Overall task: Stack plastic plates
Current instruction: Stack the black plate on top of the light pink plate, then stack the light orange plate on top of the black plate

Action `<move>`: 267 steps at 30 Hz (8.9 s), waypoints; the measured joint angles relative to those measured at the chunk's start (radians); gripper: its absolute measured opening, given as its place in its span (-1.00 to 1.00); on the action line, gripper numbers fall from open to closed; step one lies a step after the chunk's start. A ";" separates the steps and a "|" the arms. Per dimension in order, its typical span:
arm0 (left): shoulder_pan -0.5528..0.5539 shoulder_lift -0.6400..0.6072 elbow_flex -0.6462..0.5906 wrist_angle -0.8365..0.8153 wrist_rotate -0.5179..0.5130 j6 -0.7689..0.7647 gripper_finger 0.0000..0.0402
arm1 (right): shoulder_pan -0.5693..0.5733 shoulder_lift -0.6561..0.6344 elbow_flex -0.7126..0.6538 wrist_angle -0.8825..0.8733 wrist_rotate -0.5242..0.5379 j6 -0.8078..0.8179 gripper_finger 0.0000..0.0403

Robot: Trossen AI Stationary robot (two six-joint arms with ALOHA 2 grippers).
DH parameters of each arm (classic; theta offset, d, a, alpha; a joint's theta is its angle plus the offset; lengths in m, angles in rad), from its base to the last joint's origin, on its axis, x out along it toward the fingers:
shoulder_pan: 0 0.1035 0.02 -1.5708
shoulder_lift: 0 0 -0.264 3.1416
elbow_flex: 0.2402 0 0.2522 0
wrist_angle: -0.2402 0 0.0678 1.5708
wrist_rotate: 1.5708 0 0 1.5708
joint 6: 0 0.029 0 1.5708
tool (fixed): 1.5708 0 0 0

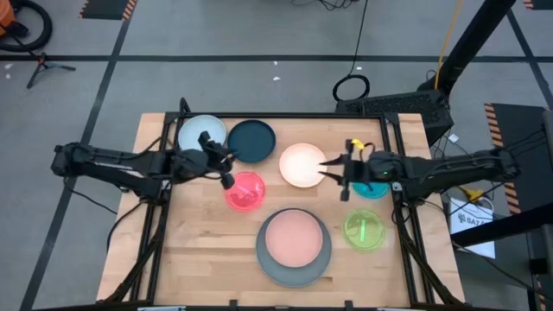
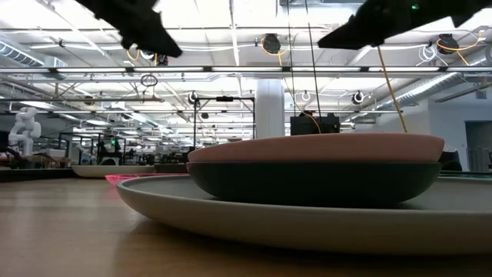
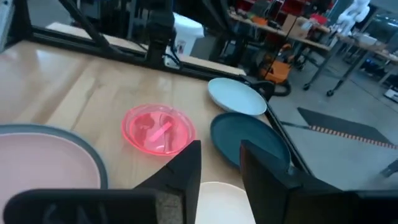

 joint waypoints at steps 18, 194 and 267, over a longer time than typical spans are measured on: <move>0.549 0.356 0.216 -0.184 0.436 0.135 -0.60 | 0.000 -0.176 -0.080 -0.002 0.002 0.034 -0.49; -0.143 0.733 0.556 -0.239 0.413 -0.324 -0.89 | 0.001 -0.181 -0.079 -0.077 0.033 0.086 -0.49; -0.197 0.032 0.108 -0.157 -0.042 0.127 -0.38 | -0.002 0.439 0.337 -0.299 0.141 0.393 -0.49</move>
